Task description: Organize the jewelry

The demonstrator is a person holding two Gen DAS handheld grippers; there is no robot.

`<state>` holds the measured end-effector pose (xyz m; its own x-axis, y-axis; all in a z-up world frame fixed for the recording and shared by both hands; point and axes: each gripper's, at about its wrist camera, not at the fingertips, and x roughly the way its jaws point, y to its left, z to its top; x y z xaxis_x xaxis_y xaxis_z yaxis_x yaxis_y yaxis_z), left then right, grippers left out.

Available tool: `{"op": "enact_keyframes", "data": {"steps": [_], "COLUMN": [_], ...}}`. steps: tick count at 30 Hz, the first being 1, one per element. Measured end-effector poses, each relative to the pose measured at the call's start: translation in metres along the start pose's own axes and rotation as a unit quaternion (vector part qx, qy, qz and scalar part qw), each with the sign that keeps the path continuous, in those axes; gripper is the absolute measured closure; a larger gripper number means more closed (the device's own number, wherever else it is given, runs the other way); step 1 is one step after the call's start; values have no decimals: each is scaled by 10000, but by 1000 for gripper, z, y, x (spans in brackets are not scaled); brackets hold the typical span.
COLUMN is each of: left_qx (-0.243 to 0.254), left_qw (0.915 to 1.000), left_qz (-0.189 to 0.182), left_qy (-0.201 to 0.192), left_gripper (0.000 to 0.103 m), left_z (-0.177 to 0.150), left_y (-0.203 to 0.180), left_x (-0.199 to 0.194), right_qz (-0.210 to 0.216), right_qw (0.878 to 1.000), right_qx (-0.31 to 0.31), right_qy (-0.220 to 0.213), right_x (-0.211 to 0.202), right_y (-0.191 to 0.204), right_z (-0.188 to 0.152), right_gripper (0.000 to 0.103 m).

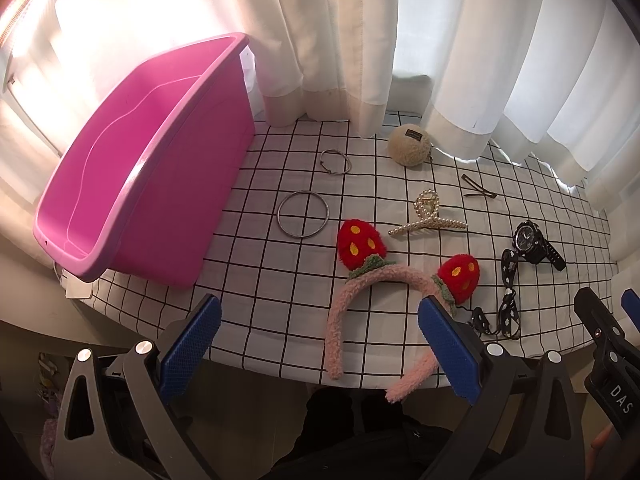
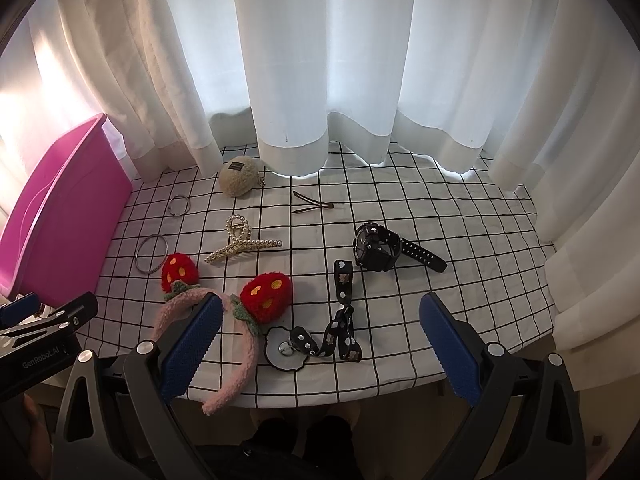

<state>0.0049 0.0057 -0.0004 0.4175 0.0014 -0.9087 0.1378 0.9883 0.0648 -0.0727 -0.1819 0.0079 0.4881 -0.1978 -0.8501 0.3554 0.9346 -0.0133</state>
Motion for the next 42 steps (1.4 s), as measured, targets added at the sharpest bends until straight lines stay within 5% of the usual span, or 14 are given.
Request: {"op": "enact_keyframes", "data": {"steps": [27, 42], "left_qx": [-41, -101], "left_qw": [10000, 9989], "left_qz": [-7, -229], "left_qy": [53, 385], "left_gripper": [6, 6], "left_z": [0, -20], "left_y": [4, 20], "left_x": [2, 45], "right_qz": [32, 543], "right_qw": [10000, 9975], "right_qx": [-29, 20], "right_qy": [55, 448], "right_x": [3, 41], "right_y": [4, -4], "right_z": [1, -9], "right_gripper": [9, 9]}}
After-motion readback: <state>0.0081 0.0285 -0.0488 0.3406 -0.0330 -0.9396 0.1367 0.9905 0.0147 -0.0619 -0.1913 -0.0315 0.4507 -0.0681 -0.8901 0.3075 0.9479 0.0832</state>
